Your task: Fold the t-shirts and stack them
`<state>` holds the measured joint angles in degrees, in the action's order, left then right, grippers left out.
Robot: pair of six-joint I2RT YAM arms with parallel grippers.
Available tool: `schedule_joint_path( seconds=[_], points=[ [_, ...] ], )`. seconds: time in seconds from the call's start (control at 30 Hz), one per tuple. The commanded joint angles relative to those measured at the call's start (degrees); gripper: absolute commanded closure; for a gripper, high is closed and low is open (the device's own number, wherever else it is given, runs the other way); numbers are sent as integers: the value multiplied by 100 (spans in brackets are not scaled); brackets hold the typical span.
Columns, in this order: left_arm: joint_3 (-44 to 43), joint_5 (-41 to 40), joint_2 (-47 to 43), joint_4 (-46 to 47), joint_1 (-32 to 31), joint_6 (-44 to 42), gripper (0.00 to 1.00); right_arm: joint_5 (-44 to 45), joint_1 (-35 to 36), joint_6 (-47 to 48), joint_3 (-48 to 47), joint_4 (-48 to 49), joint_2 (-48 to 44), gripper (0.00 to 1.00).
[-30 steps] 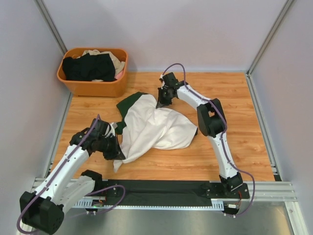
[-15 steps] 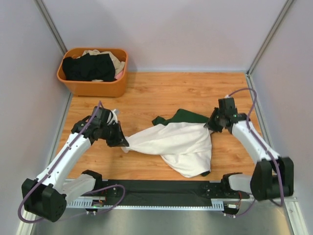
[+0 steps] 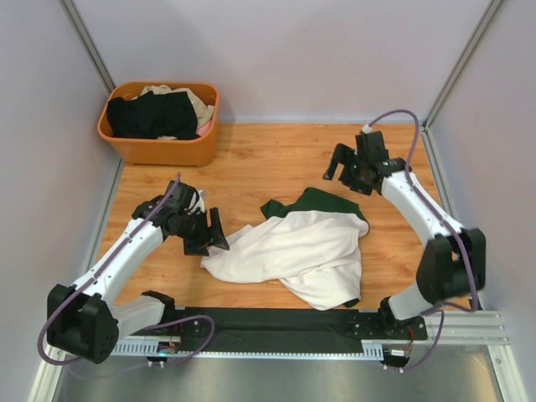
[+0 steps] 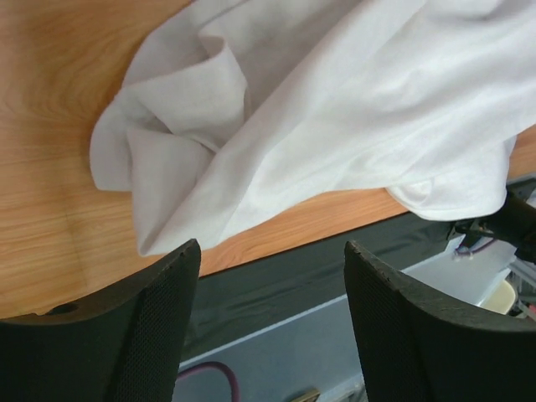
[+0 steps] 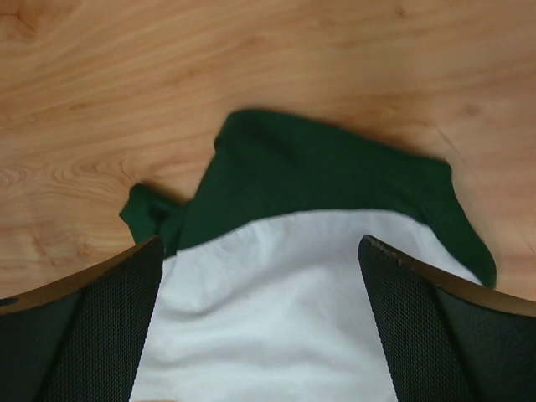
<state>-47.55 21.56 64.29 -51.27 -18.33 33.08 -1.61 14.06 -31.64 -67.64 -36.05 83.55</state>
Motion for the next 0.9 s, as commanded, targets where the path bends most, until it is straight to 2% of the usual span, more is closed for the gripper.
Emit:
schedule_joint_path(
  seconds=[0.0, 0.1, 0.17, 0.33, 0.43, 0.5, 0.6, 0.63, 0.67, 0.7, 0.73, 0.8, 0.83, 0.87],
  points=[
    [-264, -319, -31, 204, 197, -39, 24, -296, 105, 631, -1047, -33, 1240, 0],
    [-44, -241, -92, 336, 636, -4, 24, -332, 263, 921, -1997, -358, 2548, 0],
    [236, -109, -189, 442, 962, 93, 24, -279, 490, 1063, -2593, -673, 2946, 0],
    [869, -21, -277, 916, 1121, 453, 23, -252, 861, 1178, -2816, -745, 3589, 0],
    [1054, -239, -119, 952, 1103, 620, 27, -279, 888, 1169, -2834, -745, 3853, 0],
    [1142, -345, -66, 1117, 1094, 726, 26, -305, 905, 1177, -2851, -745, 4010, 3],
    [1344, -425, 109, 1417, 1094, 823, 26, -428, 914, 1213, -2834, -745, 4117, 30],
    [1475, -433, 258, 1531, 1086, 849, 26, -454, 914, 1213, -2756, -745, 4108, 49],
    [1538, -399, 355, 1802, 1086, 884, 26, -463, 914, 1239, -2729, -745, 4082, 58],
    [1616, -364, 469, 1961, 1068, 910, 27, -472, 905, 1248, -2685, -737, 4064, 74],
    [1643, -224, 688, 2136, 1059, 963, 27, -524, 905, 1274, -2624, -719, 4047, 83],
    [1609, -152, 935, 2594, 929, 1025, 40, -534, 905, 1292, -2597, -728, 3977, 100],
    [1417, -178, 1171, 2656, 849, 1034, 47, -551, 905, 1300, -2597, -719, 3933, 100],
    [1250, -266, 1286, 2657, 761, 1016, 71, -560, 896, 1318, -2710, -754, 3897, 100]
  ],
)
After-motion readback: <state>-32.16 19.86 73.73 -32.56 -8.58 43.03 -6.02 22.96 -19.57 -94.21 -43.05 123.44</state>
